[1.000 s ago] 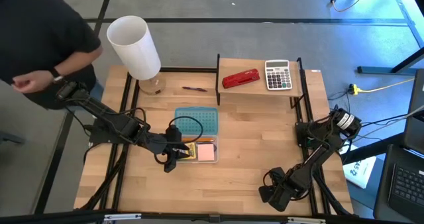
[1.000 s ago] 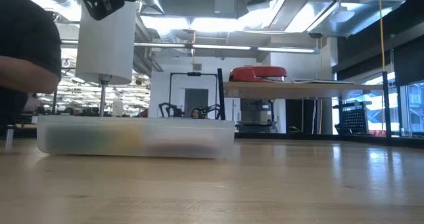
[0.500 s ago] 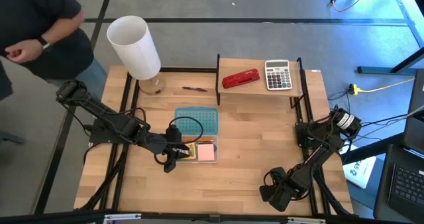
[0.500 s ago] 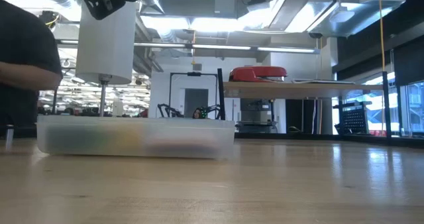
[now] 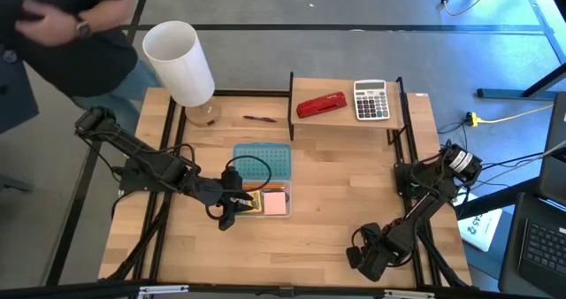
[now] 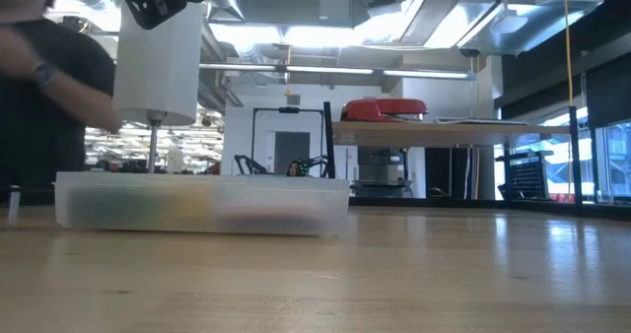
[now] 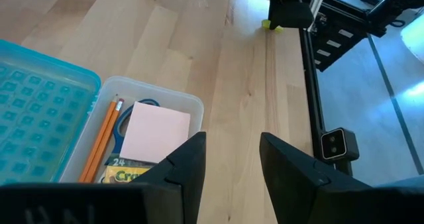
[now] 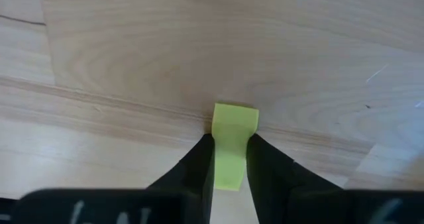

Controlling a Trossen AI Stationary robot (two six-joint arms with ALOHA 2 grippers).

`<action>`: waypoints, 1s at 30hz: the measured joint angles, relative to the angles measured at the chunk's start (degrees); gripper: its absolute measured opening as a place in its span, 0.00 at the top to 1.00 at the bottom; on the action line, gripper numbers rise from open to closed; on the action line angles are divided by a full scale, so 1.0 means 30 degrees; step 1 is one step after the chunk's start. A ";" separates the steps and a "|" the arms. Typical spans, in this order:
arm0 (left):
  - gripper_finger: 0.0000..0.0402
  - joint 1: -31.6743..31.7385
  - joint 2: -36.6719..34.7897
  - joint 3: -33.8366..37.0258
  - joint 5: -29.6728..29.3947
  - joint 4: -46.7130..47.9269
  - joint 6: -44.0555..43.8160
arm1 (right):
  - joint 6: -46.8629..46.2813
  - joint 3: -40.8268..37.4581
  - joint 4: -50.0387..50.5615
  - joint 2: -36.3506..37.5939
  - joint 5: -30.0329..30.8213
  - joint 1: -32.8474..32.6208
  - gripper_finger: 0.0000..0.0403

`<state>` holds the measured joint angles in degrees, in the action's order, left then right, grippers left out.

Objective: Pack school essentials
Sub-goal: Put the yellow eraser into the blue supply box

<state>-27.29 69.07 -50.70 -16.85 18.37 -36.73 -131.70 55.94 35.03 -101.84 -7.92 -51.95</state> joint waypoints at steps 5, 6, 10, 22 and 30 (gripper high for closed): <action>0.66 -0.0005 -0.0003 0.0000 0.0004 0.0000 -0.0007 | 0.0000 0.0181 0.0231 -0.0036 -0.0022 0.0039 0.81; 0.66 -0.0005 0.0003 0.0000 0.0004 0.0000 -0.0007 | 0.0013 0.0284 0.0383 -0.0057 -0.0029 0.0039 0.81; 0.66 -0.0005 0.0003 0.0000 0.0004 0.0000 -0.0007 | 0.0066 0.0809 0.1530 -0.0117 0.0545 0.0096 0.80; 0.66 0.0002 0.0000 0.0000 0.0004 0.0000 -0.0015 | 0.4731 0.1748 0.1755 -0.0087 0.0298 0.2079 0.80; 0.66 -0.0003 0.0001 0.0000 0.0009 0.0007 -0.0022 | 0.9772 0.2575 0.2113 -0.0058 0.0756 0.4283 0.80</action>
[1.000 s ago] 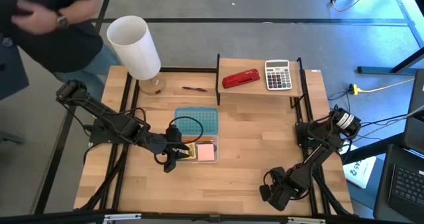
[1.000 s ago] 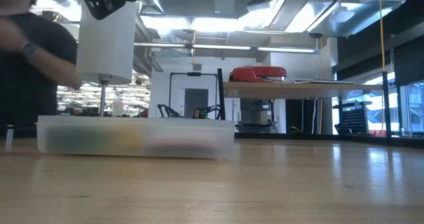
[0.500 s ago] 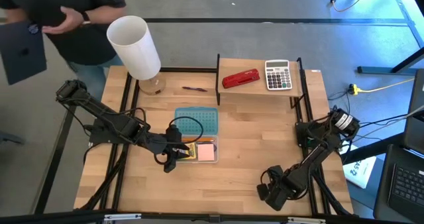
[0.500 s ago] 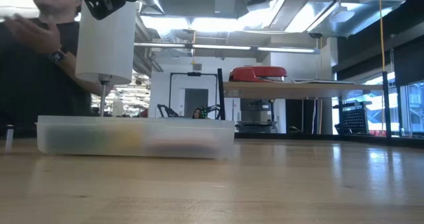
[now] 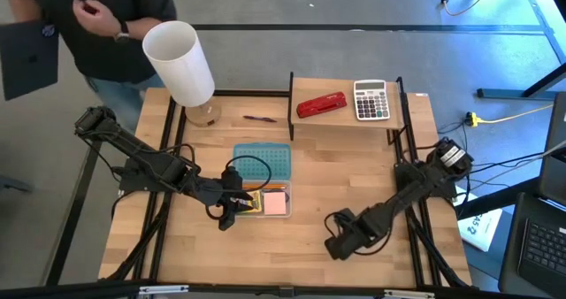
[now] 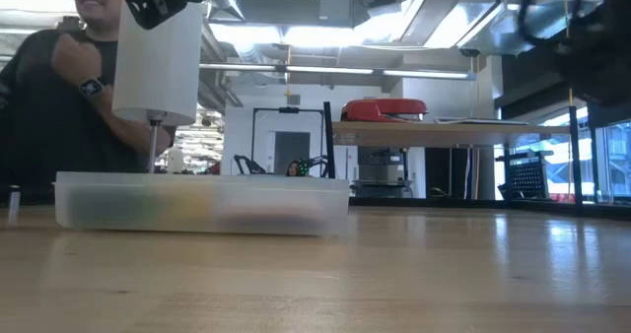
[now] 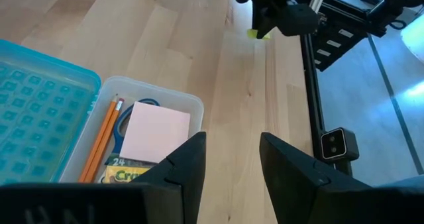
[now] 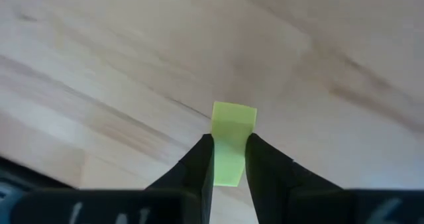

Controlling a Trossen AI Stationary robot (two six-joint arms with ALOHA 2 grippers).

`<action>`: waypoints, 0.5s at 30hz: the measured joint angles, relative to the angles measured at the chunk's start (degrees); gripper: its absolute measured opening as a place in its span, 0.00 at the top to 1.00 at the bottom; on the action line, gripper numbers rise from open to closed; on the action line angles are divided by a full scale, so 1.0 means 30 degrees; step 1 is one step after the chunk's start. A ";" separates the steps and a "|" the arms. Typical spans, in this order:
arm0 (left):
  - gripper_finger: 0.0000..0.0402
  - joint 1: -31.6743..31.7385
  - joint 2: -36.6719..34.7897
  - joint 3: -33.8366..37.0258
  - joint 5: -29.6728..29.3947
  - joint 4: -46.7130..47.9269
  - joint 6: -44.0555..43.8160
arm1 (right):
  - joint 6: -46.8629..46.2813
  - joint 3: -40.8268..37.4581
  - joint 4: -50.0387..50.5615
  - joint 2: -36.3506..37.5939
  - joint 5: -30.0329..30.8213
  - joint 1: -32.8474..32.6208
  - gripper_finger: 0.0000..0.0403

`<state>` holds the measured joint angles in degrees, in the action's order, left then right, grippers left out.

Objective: Pack school essentials
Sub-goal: Put the yellow eraser into the blue supply box

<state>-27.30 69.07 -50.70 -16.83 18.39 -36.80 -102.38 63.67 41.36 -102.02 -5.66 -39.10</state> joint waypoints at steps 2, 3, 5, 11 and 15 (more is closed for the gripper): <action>0.66 -0.0002 0.0002 0.0000 -0.0005 0.0000 -0.0002 | 0.1416 0.0449 0.0155 0.0007 0.0204 0.0522 0.80; 0.66 0.0003 0.0001 0.0000 0.0002 0.0007 -0.0007 | 0.2121 0.0659 0.0218 0.0007 0.0315 0.0767 0.80; 0.66 0.0005 0.0002 0.0000 -0.0005 0.0004 -0.0014 | 0.3762 0.1115 0.0288 0.0007 0.0676 0.1222 0.80; 0.66 0.0005 -0.0001 0.0000 -0.0005 0.0007 -0.0108 | 0.7995 0.2227 0.0278 0.0029 0.1368 0.2567 0.80; 0.66 -0.0002 0.0002 0.0000 -0.0005 0.0007 -0.0196 | 1.0903 0.2441 0.0274 0.0029 0.1389 0.3552 0.80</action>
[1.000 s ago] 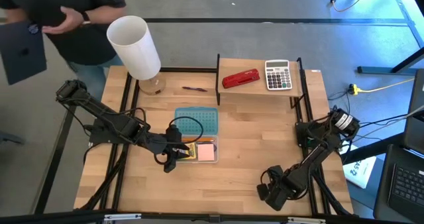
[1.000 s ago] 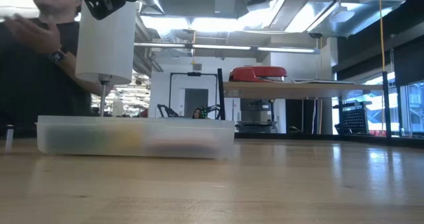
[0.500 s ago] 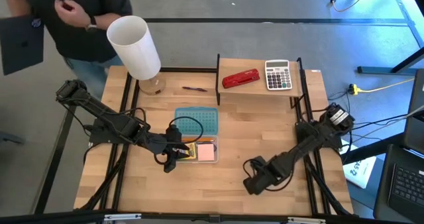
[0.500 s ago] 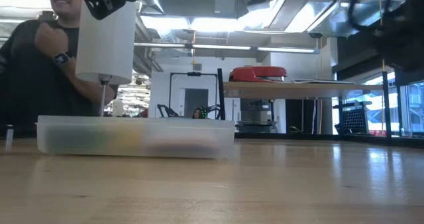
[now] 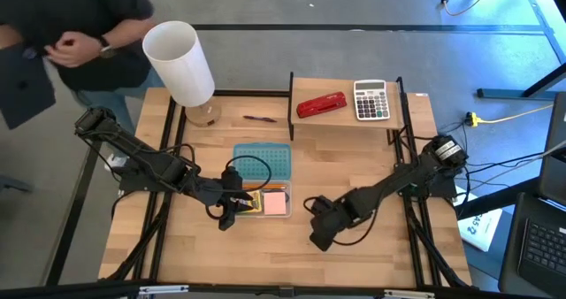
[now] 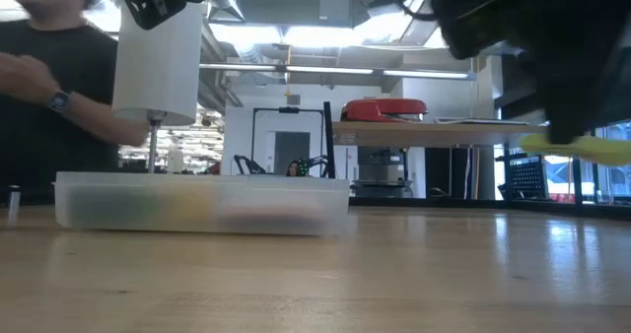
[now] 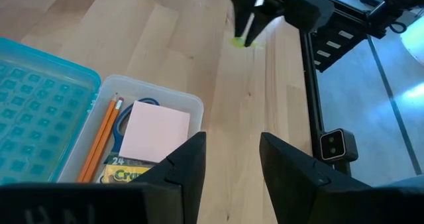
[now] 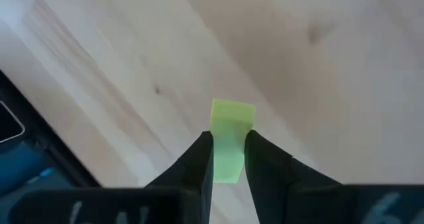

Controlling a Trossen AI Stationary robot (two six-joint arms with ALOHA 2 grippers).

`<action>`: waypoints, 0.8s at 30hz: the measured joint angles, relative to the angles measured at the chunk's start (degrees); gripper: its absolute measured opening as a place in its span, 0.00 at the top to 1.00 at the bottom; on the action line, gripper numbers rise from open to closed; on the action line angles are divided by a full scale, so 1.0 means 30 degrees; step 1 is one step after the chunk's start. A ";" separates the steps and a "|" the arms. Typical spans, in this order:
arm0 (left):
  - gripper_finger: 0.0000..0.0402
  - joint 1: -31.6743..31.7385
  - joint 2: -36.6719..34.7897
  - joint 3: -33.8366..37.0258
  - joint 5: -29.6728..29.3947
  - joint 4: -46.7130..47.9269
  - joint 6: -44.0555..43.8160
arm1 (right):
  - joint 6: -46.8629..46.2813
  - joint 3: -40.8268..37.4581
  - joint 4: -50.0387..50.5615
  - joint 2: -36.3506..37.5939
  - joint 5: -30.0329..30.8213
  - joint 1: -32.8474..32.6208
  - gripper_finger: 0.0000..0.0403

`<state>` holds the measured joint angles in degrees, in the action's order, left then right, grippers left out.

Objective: Pack school essentials
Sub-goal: Put the yellow eraser into the blue supply box

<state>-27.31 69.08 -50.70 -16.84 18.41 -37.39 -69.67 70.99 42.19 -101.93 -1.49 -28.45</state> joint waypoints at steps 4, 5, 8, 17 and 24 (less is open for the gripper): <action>0.66 0.0007 -0.0006 0.0000 0.0000 0.0000 0.0007 | 0.3023 0.0004 -0.0019 0.0000 0.0048 0.0814 0.80; 0.66 0.0007 -0.0001 0.0000 0.0000 0.0000 0.0007 | 0.3787 0.0004 -0.0025 0.0000 0.0055 0.0954 0.80; 0.66 0.0007 0.0000 0.0000 0.0000 0.0000 0.0007 | 0.5738 0.0004 -0.0074 0.0000 0.0037 0.1163 0.80; 0.66 0.0007 0.0000 0.0000 -0.0182 0.0012 0.0007 | 0.9480 0.0026 -0.0263 -0.0916 0.0689 0.1239 0.80; 0.66 0.0007 -0.0003 0.0000 -0.0182 0.0008 0.0011 | 1.0427 0.0019 -0.0696 -0.2105 0.0376 0.1239 0.80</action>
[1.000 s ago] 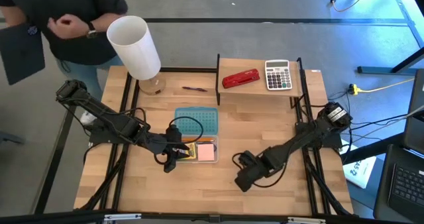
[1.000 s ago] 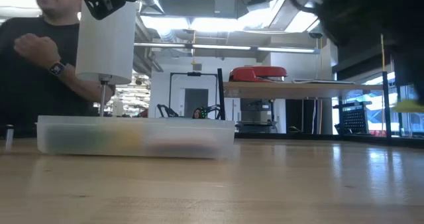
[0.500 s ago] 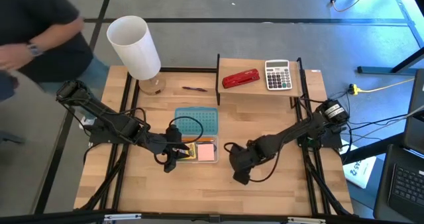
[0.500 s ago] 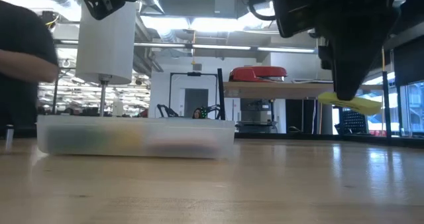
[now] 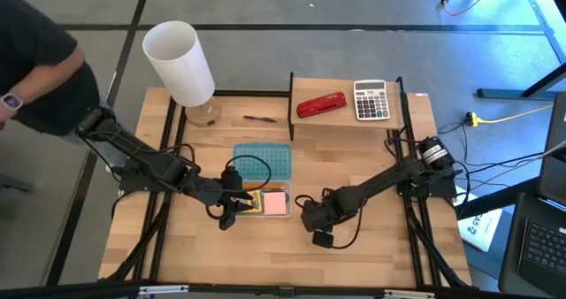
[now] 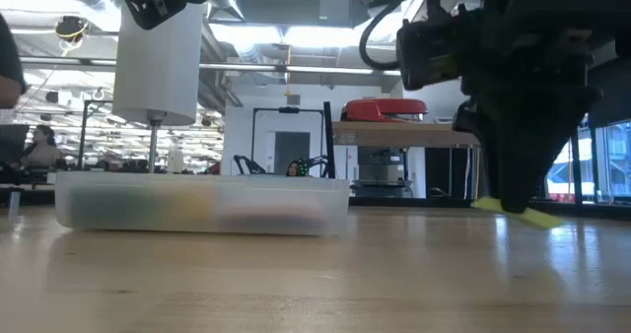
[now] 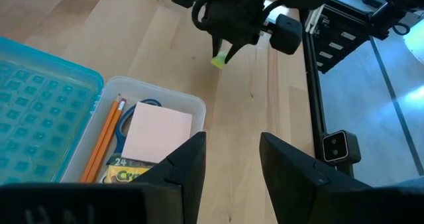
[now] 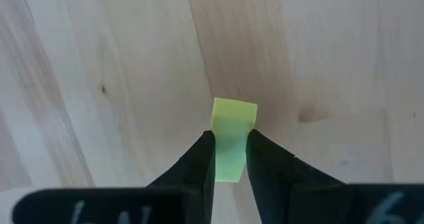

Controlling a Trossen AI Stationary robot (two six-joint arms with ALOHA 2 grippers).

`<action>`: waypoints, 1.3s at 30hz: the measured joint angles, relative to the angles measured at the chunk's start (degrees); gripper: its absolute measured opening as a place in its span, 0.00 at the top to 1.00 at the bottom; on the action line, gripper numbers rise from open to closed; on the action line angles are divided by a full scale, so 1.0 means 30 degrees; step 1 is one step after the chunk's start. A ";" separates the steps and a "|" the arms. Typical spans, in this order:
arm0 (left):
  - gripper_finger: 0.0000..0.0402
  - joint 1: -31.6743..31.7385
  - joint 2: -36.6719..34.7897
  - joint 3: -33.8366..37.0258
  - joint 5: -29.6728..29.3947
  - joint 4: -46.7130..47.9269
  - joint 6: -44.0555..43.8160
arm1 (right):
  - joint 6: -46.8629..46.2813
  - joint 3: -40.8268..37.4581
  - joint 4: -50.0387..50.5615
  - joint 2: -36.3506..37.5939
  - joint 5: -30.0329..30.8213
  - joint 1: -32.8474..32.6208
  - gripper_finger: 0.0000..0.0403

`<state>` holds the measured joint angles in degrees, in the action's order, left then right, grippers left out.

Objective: Pack school essentials
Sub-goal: Put the yellow eraser into the blue supply box

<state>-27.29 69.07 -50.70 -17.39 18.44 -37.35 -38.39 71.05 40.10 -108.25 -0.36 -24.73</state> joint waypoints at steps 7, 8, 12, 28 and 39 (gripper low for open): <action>0.66 0.0000 0.0004 0.0000 0.0000 0.0022 0.0003 | -0.0042 0.0000 -0.0095 -0.0034 -0.0066 0.0106 0.80; 0.66 0.0000 -0.0003 0.0000 0.0006 0.0029 0.0003 | -0.0002 0.0000 -0.0219 -0.0083 -0.0066 0.0123 0.80; 0.66 0.0000 0.0004 0.0000 0.0007 0.0029 0.0003 | 0.0414 0.0000 -0.0556 -0.0153 -0.0088 0.0124 0.80; 0.66 0.0000 0.0004 0.0000 0.0022 0.0043 0.0011 | 0.1950 0.2829 -0.0112 -0.0273 0.0696 0.0790 0.80; 0.66 0.0000 0.0002 0.0000 0.0044 0.0043 0.0018 | 0.4127 0.3985 -0.2410 -0.0248 0.1319 0.2913 0.80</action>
<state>-27.29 69.07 -50.70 -17.26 18.57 -37.30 -26.01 83.00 32.87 -108.99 3.60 -15.99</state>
